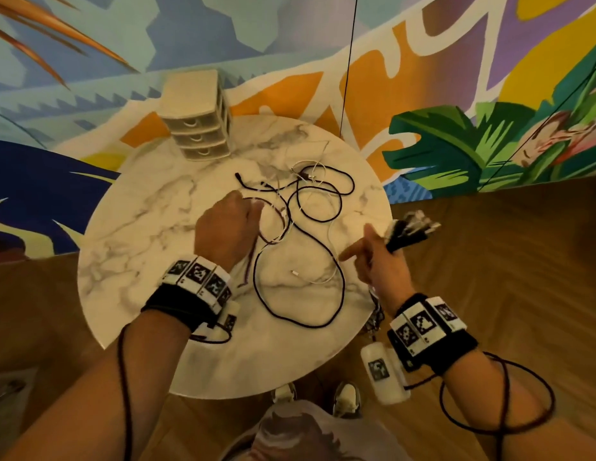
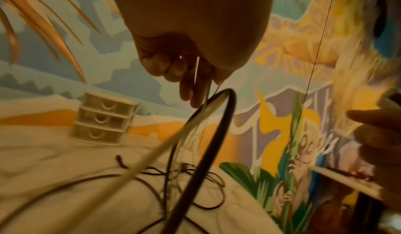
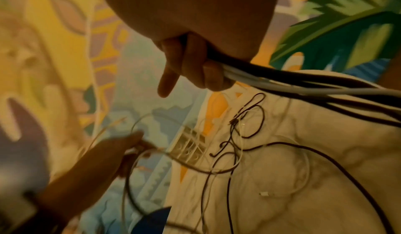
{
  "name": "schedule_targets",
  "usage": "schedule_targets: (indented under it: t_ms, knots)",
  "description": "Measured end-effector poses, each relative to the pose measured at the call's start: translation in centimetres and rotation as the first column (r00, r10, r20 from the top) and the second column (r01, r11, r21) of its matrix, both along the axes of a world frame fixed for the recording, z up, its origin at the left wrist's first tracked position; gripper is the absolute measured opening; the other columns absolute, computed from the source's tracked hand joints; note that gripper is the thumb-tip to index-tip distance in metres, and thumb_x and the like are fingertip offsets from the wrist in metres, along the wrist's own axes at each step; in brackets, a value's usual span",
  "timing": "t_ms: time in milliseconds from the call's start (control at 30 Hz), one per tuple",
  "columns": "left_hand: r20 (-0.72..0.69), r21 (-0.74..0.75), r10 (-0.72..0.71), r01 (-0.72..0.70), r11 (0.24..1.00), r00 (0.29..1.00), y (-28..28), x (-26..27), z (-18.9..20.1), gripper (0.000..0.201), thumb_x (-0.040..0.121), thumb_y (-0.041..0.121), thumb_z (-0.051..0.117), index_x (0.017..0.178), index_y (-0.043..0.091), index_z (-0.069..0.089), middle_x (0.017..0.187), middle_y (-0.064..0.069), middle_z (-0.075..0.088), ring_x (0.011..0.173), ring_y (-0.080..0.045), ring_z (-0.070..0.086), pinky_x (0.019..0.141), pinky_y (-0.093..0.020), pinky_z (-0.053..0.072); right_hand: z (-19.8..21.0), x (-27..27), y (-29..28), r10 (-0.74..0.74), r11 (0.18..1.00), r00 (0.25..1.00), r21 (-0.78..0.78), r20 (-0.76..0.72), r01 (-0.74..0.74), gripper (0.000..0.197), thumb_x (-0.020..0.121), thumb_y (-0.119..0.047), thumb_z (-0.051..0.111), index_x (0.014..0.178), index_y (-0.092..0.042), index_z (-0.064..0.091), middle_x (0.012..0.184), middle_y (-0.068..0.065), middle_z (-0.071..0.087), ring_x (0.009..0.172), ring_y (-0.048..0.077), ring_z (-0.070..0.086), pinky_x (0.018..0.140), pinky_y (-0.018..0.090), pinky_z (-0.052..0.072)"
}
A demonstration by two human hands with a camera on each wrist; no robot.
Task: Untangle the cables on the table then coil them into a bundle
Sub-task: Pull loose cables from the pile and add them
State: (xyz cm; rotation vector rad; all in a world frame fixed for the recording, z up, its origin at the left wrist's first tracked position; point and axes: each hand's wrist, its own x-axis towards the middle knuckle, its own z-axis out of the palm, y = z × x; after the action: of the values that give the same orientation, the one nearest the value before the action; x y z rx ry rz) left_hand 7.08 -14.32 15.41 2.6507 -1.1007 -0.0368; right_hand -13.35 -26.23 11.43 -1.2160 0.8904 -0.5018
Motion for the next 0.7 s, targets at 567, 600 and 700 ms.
schedule_targets:
  t_ms: [567, 600, 700]
  knots:
    - [-0.128, 0.069, -0.043, 0.052, 0.996, 0.991, 1.6, -1.8, -8.6, 0.020, 0.093, 0.029, 0.048, 0.092, 0.017, 0.064, 0.097, -0.004, 0.056, 0.085, -0.027, 0.060, 0.061, -0.031, 0.042, 2.8, 3.4, 0.6, 0.120, 0.977, 0.991, -0.168, -0.058, -0.128, 0.050, 0.102, -0.035, 0.036, 0.084, -0.006, 0.072, 0.046, 0.004, 0.039, 0.041, 0.010, 0.035, 0.047, 0.019, 0.030]
    - [-0.080, 0.041, -0.030, 0.033, 0.999, 0.996, 1.6, -0.5, -8.1, 0.021, 0.094, 0.028, 0.048, 0.094, 0.015, 0.065, 0.098, -0.006, 0.057, 0.088, -0.029, 0.059, 0.062, -0.032, 0.043, 3.4, 3.1, 0.1, 0.081, 0.982, 0.997, -0.172, -0.013, -0.082, 0.051, 0.102, -0.036, 0.035, 0.083, -0.005, 0.072, 0.046, 0.005, 0.040, 0.040, 0.009, 0.036, 0.046, 0.019, 0.030]
    - [0.050, -0.065, -0.018, 0.021, 0.998, 0.999, 1.7, 2.9, -6.9, 0.025, 0.095, 0.026, 0.048, 0.099, 0.013, 0.068, 0.105, -0.009, 0.060, 0.098, -0.032, 0.057, 0.070, -0.040, 0.049, 5.6, 2.6, -1.3, -0.072, 0.989, 0.985, -0.120, 0.157, 0.092, 0.052, 0.102, -0.032, 0.035, 0.081, 0.002, 0.069, 0.046, 0.006, 0.037, 0.037, 0.009, 0.032, 0.042, 0.018, 0.024]
